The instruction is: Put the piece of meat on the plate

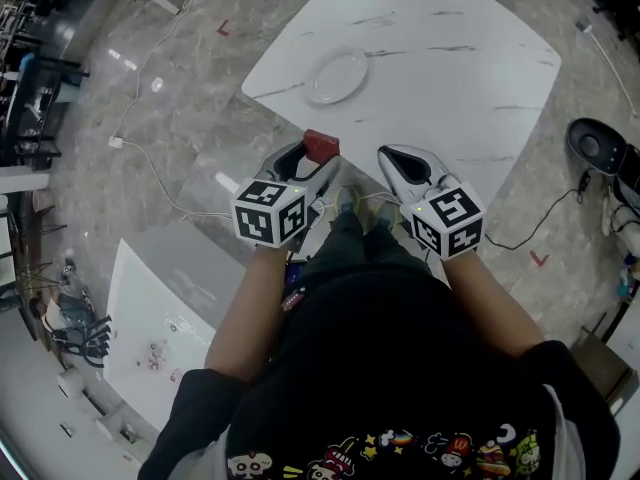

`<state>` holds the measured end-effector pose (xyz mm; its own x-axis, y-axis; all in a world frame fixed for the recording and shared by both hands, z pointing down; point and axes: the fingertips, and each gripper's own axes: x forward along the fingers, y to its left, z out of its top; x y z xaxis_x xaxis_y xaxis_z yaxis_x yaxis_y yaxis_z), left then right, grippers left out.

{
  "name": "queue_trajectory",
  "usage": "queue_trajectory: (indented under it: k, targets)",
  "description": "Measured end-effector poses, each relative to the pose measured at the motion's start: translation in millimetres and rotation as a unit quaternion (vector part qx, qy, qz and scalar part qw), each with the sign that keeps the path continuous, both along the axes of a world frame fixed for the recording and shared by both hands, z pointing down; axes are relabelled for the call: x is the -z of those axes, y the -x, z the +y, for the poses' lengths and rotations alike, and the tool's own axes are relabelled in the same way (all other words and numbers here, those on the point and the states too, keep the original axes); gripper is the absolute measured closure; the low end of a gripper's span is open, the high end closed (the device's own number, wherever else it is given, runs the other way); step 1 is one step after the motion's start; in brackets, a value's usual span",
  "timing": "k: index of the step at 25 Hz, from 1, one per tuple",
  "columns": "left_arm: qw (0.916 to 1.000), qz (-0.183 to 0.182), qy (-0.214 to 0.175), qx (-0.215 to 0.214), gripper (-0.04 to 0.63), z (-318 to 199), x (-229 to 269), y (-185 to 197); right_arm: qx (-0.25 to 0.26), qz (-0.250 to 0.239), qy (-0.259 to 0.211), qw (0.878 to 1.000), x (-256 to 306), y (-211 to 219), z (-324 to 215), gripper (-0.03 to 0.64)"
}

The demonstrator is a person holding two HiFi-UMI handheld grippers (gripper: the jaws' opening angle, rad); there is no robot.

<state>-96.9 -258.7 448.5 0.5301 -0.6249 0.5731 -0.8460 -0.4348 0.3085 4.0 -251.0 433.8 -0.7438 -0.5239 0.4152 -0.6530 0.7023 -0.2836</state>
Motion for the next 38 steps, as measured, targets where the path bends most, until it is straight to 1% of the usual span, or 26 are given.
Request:
queue_trajectory:
  k: [5,9,13,18,21,26,30,32,35,38]
  targets:
    - [0.9997,-0.011,0.014,-0.018,0.213,-44.6,-23.2,17.7,-0.027,0.017,0.012,0.999,-7.7,0.6,-14.5,0.594]
    - [0.9983,-0.022,0.03,-0.044,0.213,-80.4,-46.3,21.6,-0.062,0.026,0.022,0.998,-11.6,-3.4,-27.1,0.594]
    - [0.9969,-0.023,0.046,-0.059,0.213,-117.9,-67.8,22.6,-0.092,0.033,0.031,0.995,-15.5,-7.6,-42.0,0.594]
    - [0.9931,-0.049,0.072,-0.078,0.213,-159.4,-95.5,23.9,-0.123,0.036,0.047,0.991,-23.4,-14.5,-52.9,0.594]
    - [0.9906,-0.061,0.084,-0.09,0.213,-176.6,-109.4,18.1,-0.14,0.038,0.057,0.988,-28.5,-23.9,-55.6,0.594]
    - [0.9843,-0.089,0.101,-0.115,0.213,-195.7,-129.9,12.2,-0.171,0.036,0.072,0.982,-35.8,-36.6,-58.7,0.594]
    - [0.9762,-0.117,0.119,-0.138,0.213,-205.7,-151.7,5.9,-0.196,0.031,0.079,0.977,-40.1,-48.0,-62.9,0.594]
    - [0.9729,-0.133,0.125,-0.142,0.213,-210.2,-158.4,3.8,-0.206,0.029,0.081,0.975,-41.8,-54.0,-64.5,0.594]
    - [0.9701,-0.149,0.128,-0.143,0.213,-217.4,-162.0,0.8,-0.216,0.025,0.083,0.973,-43.9,-62.3,-67.0,0.594]
    - [0.9648,-0.172,0.129,-0.151,0.213,-219.9,-165.4,-1.1,-0.226,0.017,0.084,0.97,-48.5,-67.0,-67.5,0.594]
